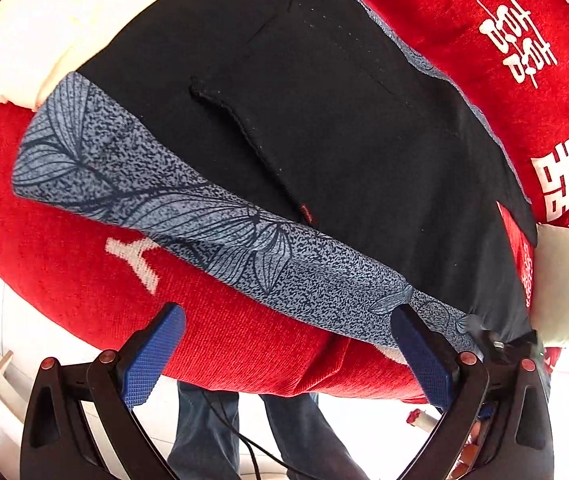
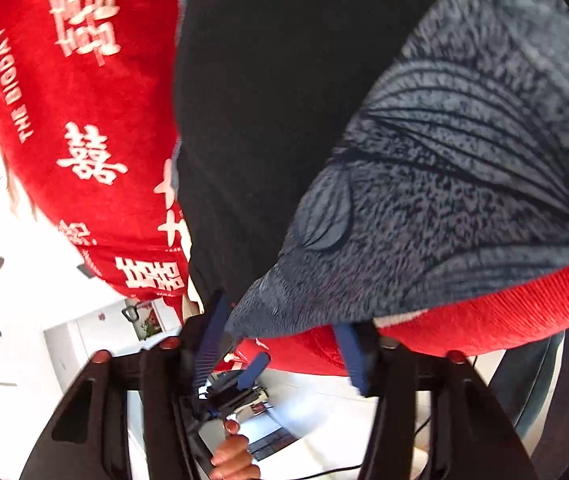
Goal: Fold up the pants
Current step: 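Grasp the grey cuff with the right tool while the left tool grasps the other cuff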
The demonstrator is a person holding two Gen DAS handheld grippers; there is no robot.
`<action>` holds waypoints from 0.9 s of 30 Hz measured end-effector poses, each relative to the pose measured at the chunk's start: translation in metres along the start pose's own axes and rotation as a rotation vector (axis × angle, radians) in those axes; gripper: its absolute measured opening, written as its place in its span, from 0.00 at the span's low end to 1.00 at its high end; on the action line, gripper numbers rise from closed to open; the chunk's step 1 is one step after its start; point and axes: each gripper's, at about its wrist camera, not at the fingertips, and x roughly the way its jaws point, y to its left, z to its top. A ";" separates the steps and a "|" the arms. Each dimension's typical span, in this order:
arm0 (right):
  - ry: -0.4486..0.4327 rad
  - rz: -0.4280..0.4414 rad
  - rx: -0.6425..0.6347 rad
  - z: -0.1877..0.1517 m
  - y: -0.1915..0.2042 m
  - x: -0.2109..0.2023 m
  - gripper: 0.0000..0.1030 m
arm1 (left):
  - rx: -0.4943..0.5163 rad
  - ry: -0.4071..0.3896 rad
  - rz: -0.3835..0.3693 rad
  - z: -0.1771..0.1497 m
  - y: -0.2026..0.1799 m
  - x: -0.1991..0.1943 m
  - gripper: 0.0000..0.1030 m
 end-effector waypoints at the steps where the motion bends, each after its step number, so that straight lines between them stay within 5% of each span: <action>1: 0.001 -0.012 0.013 0.001 -0.002 0.001 0.16 | -0.009 0.002 -0.003 0.002 -0.001 0.002 1.00; 2: 0.007 -0.012 0.033 0.003 -0.001 0.004 0.09 | -0.018 0.000 -0.007 0.002 0.001 0.002 1.00; 11: 0.022 0.086 -0.073 0.004 0.057 -0.024 0.07 | -0.193 -0.080 -0.087 0.032 0.012 -0.004 1.00; 13: 0.032 0.071 -0.071 0.004 0.060 -0.026 0.07 | -0.230 -0.097 -0.108 0.039 0.013 -0.006 0.86; 14: 0.036 0.065 -0.071 0.003 0.061 -0.024 0.07 | -0.231 -0.094 -0.122 0.043 0.012 -0.005 0.67; 16: 0.050 0.062 -0.056 0.004 0.058 -0.021 0.09 | -0.223 -0.097 -0.123 0.046 0.011 -0.002 0.55; 18: 0.057 0.053 -0.018 0.005 0.046 -0.020 0.11 | -0.193 -0.096 -0.107 0.048 0.008 0.001 0.34; 22: 0.036 -0.013 0.071 0.014 0.015 -0.014 0.25 | -0.189 -0.087 -0.100 0.045 0.010 0.001 0.24; 24: 0.026 -0.009 0.118 0.019 0.009 -0.015 0.09 | -0.202 -0.085 -0.098 0.044 0.010 -0.003 0.19; 27: 0.048 -0.073 0.041 0.029 0.034 -0.019 0.08 | -0.209 -0.086 -0.089 0.045 0.003 -0.016 0.19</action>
